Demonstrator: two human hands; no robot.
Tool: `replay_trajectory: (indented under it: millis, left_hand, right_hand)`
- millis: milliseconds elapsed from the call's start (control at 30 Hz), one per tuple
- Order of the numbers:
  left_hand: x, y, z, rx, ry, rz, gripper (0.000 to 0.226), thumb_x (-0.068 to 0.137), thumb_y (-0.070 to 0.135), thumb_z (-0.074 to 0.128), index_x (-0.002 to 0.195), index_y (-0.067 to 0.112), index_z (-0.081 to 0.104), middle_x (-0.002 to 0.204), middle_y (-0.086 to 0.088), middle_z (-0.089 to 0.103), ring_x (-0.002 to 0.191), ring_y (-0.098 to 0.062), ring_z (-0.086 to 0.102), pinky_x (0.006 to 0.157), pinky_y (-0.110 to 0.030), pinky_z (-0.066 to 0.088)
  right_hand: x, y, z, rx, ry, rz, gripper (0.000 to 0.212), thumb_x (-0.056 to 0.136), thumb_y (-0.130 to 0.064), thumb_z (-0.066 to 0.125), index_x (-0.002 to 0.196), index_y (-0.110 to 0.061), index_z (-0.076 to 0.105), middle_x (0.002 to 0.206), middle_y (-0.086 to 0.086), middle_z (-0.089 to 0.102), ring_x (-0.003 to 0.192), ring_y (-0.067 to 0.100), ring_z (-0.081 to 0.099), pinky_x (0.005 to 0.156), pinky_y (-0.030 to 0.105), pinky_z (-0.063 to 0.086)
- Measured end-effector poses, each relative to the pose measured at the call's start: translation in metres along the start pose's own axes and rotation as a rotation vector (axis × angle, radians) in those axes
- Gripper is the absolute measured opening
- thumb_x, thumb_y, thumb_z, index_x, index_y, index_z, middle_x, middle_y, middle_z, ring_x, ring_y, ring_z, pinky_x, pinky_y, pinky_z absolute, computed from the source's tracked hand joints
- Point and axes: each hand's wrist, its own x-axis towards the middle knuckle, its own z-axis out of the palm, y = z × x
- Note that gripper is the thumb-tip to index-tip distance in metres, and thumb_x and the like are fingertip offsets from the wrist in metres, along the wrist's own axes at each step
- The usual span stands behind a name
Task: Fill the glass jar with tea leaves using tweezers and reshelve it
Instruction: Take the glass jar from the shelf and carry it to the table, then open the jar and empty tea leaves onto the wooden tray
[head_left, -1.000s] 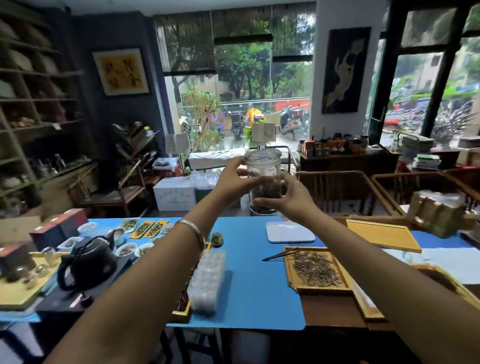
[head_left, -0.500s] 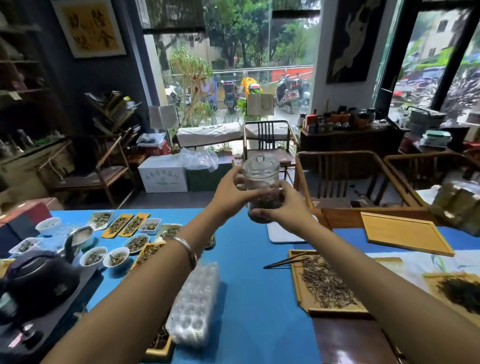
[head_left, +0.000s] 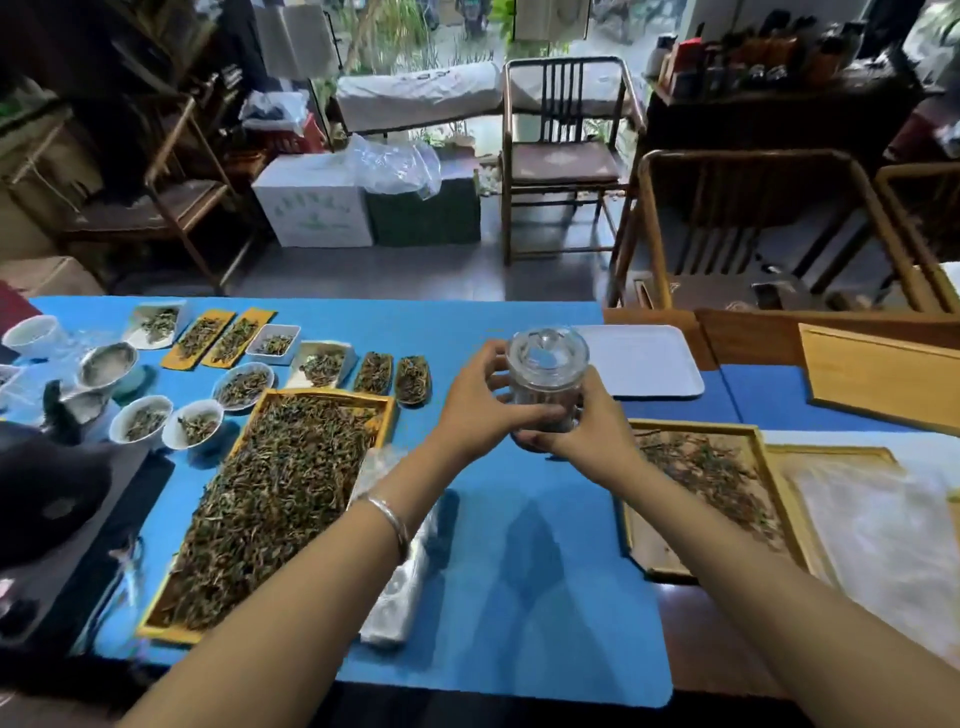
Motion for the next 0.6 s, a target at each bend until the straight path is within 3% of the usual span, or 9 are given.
replay_trajectory:
  millis: [100,200,300,433,500,600]
  left_hand:
    - [-0.005,-0.039,0.007,-0.021,-0.008,-0.062,0.065,0.053,0.018,0.089,0.108,0.027,0.054,0.111,0.004,0.066,0.100,-0.010,0.065,0.082,-0.021,0.053]
    - [-0.015,-0.084,0.014,-0.042,-0.016,-0.118,0.066,0.059,0.009,0.091,0.111,0.027,0.056,0.113,0.009,0.067,0.099,-0.001,0.065,0.082,-0.016,0.051]
    - [-0.023,-0.125,0.023,-0.057,-0.020,-0.152,0.066,0.060,0.007,0.092,0.115,0.019,0.057,0.113,0.004,0.068,0.103,-0.007,0.066,0.086,-0.020,0.051]
    - [-0.032,-0.162,0.034,-0.099,-0.020,-0.161,0.068,0.057,0.007,0.092,0.113,0.024,0.058,0.113,0.007,0.067,0.106,-0.007,0.065,0.089,-0.019,0.050]
    - [-0.035,-0.176,0.037,-0.099,-0.027,-0.159,0.068,0.057,0.006,0.093,0.111,0.027,0.058,0.110,0.013,0.067,0.108,-0.007,0.064,0.092,-0.020,0.049]
    - [-0.040,-0.190,0.040,-0.075,-0.030,-0.142,0.067,0.058,0.009,0.094,0.112,0.027,0.058,0.110,0.014,0.068,0.108,-0.006,0.064,0.092,-0.019,0.049]
  right_hand:
    - [-0.003,0.033,0.017,-0.020,-0.016,0.041,0.077,0.046,-0.041,0.087,0.108,-0.045,0.040,0.102,-0.019,0.065,0.094,0.002,0.064,0.080,0.041,0.057]
    - [-0.012,0.072,0.035,-0.042,-0.048,0.097,0.074,0.048,-0.044,0.086,0.107,-0.042,0.041,0.103,-0.019,0.065,0.094,-0.001,0.063,0.081,0.038,0.056]
    - [-0.021,0.109,0.049,-0.068,-0.069,0.143,0.074,0.050,-0.042,0.085,0.108,-0.045,0.039,0.106,-0.017,0.065,0.099,0.007,0.063,0.083,0.039,0.054]
    - [-0.030,0.143,0.061,-0.109,-0.037,0.150,0.076,0.051,-0.039,0.079,0.105,-0.066,0.032,0.099,-0.029,0.061,0.095,-0.001,0.061,0.073,0.014,0.047]
    - [-0.035,0.152,0.066,-0.147,-0.025,0.156,0.076,0.053,-0.033,0.080,0.107,-0.060,0.035,0.095,-0.029,0.059,0.090,-0.003,0.058,0.068,0.007,0.042]
    - [-0.041,0.163,0.070,-0.153,-0.023,0.136,0.076,0.059,-0.024,0.082,0.119,-0.041,0.039,0.100,-0.025,0.058,0.095,0.001,0.057,0.071,0.014,0.043]
